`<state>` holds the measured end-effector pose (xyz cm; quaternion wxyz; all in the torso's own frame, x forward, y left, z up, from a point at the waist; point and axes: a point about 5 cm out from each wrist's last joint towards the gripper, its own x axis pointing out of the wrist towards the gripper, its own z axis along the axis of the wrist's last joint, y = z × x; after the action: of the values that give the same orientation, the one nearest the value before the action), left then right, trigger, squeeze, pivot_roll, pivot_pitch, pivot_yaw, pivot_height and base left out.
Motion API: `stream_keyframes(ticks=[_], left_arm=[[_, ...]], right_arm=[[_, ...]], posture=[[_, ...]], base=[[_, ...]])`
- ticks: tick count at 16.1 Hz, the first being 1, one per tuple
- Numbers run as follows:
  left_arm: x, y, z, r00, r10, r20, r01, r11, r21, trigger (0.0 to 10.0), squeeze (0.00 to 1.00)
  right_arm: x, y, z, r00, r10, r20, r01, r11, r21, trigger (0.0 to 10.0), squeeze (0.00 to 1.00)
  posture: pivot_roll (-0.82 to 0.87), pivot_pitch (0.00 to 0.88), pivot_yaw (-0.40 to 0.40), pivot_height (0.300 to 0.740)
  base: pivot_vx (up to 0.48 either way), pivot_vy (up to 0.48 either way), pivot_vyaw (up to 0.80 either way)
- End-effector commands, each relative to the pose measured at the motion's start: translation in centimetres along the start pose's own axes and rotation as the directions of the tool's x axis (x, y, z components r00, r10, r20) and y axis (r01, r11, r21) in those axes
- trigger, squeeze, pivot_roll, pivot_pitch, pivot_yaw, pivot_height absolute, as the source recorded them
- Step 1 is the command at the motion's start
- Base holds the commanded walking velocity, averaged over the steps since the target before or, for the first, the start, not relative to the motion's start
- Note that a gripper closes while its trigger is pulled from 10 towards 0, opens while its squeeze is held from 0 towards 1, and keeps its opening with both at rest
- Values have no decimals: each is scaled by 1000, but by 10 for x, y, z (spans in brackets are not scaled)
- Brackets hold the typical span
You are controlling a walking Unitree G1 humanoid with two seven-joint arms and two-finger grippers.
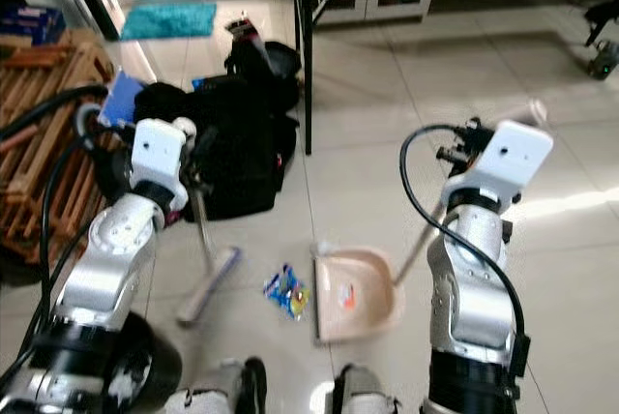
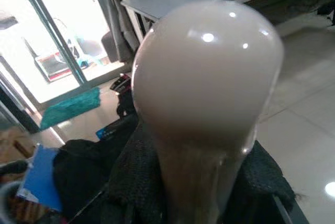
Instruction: Sweep floor
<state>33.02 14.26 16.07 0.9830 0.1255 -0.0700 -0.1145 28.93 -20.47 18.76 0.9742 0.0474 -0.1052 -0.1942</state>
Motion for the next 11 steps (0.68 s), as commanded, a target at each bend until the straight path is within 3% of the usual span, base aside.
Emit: stream_keyframes(ticks=[1,8,11], left_arm=[[3,4,8,999,18,49,-19,1000,25,10000,0],[16,4,7,994,-24,103,19,999,46,10000,0],[22,8,12,984,-12,180,11,1000,6,10000,0]], right_arm=[[-1,2,3,1000,16,27,-16,1000,13,10000,0],[10,-14,-7,996,-64,56,69,994,-79,10000,0],[15,-13,-12,995,-74,66,80,992,-96,10000,0]], posture=[[-25,265,59,740],[3,370,92,740],[26,413,81,740]], base=[[0,0,0],[0,0,0],[0,0,0]])
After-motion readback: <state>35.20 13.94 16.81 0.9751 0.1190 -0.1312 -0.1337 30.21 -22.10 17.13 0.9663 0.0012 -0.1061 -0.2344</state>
